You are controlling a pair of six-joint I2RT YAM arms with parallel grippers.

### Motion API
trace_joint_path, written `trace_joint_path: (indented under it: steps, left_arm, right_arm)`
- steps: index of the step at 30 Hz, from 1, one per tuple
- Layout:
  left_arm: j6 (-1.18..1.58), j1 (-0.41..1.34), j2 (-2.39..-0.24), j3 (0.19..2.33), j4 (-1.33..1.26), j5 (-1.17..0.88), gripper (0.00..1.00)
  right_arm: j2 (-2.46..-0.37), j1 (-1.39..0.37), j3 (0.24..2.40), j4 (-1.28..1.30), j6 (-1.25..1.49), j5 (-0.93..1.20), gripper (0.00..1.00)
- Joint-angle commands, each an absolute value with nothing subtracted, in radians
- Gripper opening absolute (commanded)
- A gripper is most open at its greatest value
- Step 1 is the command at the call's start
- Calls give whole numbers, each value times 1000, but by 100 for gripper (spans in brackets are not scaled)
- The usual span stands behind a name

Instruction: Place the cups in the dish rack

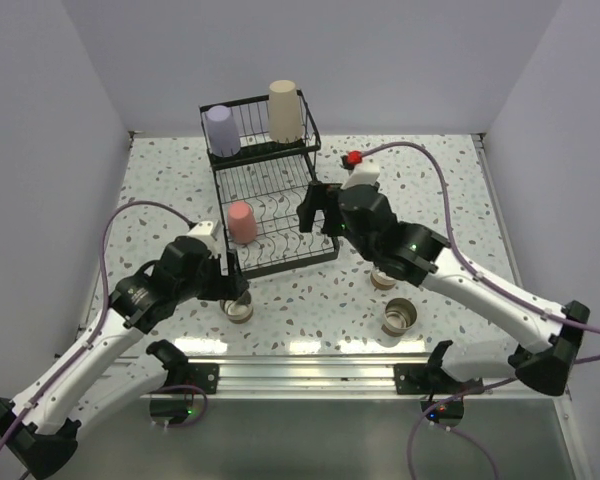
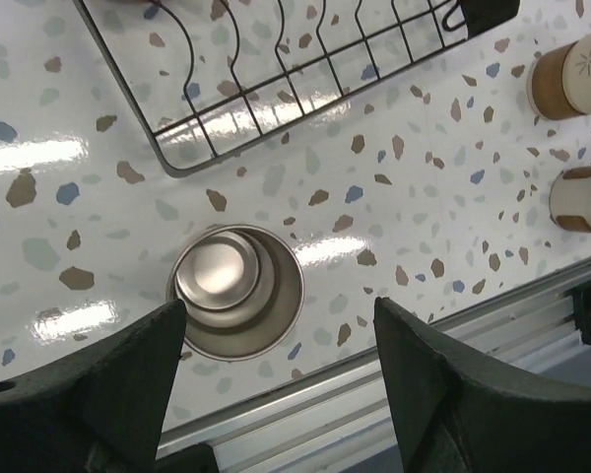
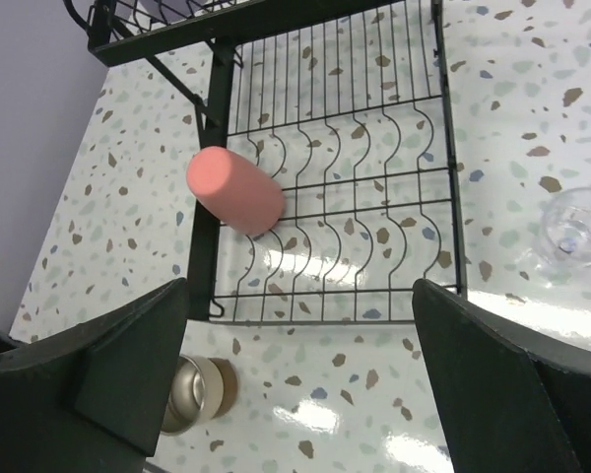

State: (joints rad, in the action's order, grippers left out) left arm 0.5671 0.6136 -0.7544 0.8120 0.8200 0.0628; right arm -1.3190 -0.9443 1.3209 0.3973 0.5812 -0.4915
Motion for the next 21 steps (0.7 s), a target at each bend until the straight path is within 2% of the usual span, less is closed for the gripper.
trace_joint_path:
  steps: [1, 4, 9, 14, 17, 20, 21]
  left_arm:
    - [658, 629, -732, 755, 792, -17, 80]
    - [683, 640, -751, 713, 738, -25, 79]
    - [706, 687, -848, 696, 695, -2, 73]
    - [756, 801, -959, 718, 692, 136, 72]
    - [788, 830, -1003, 719, 677, 172, 68]
    - [804, 844, -1046, 719, 664, 187, 51]
    - [808, 850, -1055, 719, 661, 199, 42]
  right_arm:
    - [-1195, -948, 1240, 503, 563, -543, 98]
    - [-1103, -948, 1181, 540, 581, -551, 98]
    - [-1016, -948, 1141, 597, 595, -571, 98]
    - [-945, -948, 1123, 633, 581, -595, 98]
    - [-922, -948, 1115, 653, 580, -610, 98]
    - [-899, -948, 1109, 667, 583, -617, 98]
    - [-888, -948, 1106, 667, 583, -617, 98]
